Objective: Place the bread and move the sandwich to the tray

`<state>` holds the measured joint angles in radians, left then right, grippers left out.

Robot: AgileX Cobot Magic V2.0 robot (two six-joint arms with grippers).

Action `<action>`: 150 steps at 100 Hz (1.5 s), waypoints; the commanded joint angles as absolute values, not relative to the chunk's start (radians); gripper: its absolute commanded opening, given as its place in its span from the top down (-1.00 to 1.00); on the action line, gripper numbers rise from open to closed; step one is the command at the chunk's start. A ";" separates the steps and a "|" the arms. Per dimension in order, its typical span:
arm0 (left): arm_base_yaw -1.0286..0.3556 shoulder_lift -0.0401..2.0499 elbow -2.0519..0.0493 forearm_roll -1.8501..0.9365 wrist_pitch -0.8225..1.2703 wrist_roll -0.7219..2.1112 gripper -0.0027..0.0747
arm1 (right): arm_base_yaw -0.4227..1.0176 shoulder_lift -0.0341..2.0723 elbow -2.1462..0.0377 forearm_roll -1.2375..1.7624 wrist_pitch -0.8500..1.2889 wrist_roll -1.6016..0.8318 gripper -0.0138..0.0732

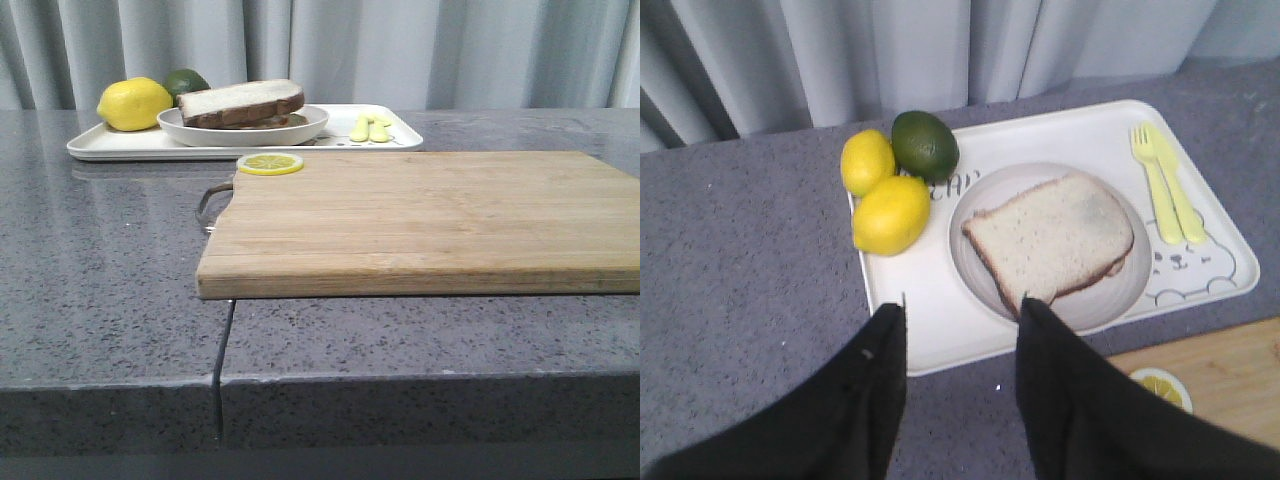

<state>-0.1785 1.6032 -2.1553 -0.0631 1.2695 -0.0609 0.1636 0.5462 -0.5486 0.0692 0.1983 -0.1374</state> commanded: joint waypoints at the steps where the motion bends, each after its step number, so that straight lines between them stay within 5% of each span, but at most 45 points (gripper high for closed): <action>1: -0.206 1.474 -2.073 -0.039 1.163 -0.059 0.31 | 0.158 0.544 -0.575 0.070 0.127 -0.138 -0.20; 47: -0.331 0.869 -1.103 -0.094 0.441 -0.061 0.31 | 0.158 0.544 -0.575 0.070 0.140 -0.138 -0.20; 72: -0.330 0.550 -0.691 -0.094 0.251 -0.063 0.31 | 0.158 0.453 -0.524 0.069 0.103 -0.139 -0.20; 108: -0.330 0.280 -0.388 -0.087 0.250 -0.063 0.31 | 0.158 0.178 -0.347 0.069 0.191 -0.138 -0.18; 139: -0.330 0.278 -0.294 -0.085 0.253 -0.063 0.32 | 0.158 0.148 -0.317 0.069 0.246 -0.138 0.10; 150: -0.330 0.278 -0.293 -0.085 0.253 -0.063 0.53 | 0.158 0.148 -0.317 0.069 0.246 -0.138 0.27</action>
